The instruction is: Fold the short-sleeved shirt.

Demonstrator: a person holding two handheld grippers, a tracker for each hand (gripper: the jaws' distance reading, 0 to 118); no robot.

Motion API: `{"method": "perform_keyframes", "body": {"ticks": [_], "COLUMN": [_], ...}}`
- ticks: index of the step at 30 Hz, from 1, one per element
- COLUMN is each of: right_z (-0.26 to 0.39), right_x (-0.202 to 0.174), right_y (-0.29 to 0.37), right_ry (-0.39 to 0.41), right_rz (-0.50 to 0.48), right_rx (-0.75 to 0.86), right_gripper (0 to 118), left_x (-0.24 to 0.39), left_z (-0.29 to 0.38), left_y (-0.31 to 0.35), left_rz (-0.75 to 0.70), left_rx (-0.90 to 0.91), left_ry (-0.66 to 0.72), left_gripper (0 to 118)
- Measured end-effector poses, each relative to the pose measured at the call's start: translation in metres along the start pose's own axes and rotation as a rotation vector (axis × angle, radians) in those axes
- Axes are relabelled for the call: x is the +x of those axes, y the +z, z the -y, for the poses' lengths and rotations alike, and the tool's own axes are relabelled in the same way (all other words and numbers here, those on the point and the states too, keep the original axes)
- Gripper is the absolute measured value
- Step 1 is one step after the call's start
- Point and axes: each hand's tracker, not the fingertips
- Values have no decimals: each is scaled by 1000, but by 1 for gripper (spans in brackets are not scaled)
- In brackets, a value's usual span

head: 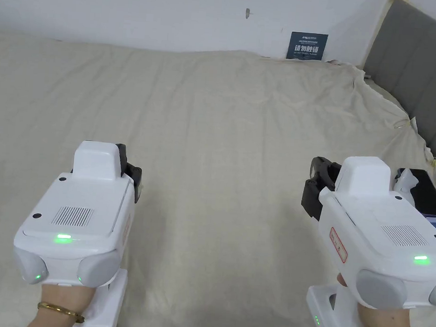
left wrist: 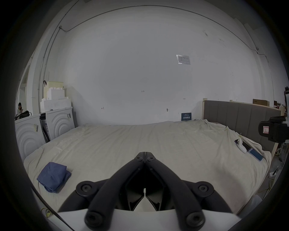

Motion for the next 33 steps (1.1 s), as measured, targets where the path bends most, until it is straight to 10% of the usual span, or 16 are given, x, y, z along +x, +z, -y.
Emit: {"method": "perform_keyframes", "body": {"ticks": [6,8,10,12,24,33], "right_z": [0,2,4,7,-1,11], "right_x": [2,4,9,13,5,-23], "right_y": [-2,-8,-9,-10,-9,-25], "right_ry": [-28,-69,-145,-247,-451,-270], "right_rz": [9,11,-25,-31,26,30], "right_rx": [-20,-92,-149,-214,-643,-751], "right_gripper": [0,5,64,118,115,115], "left_x": [1,0,-1,0,8,12], "left_z": [-2,-3,-2,0,30,54], "left_y": [3,1,-1,0,17,14], "left_rz": [0,8,13,-8,-30,-59], "left_rx": [-22,-76,-132,-185,-353,-411], "left_ry": [31,54,88,113,179,102], "left_gripper": [2,25,87,118,118,118]}}
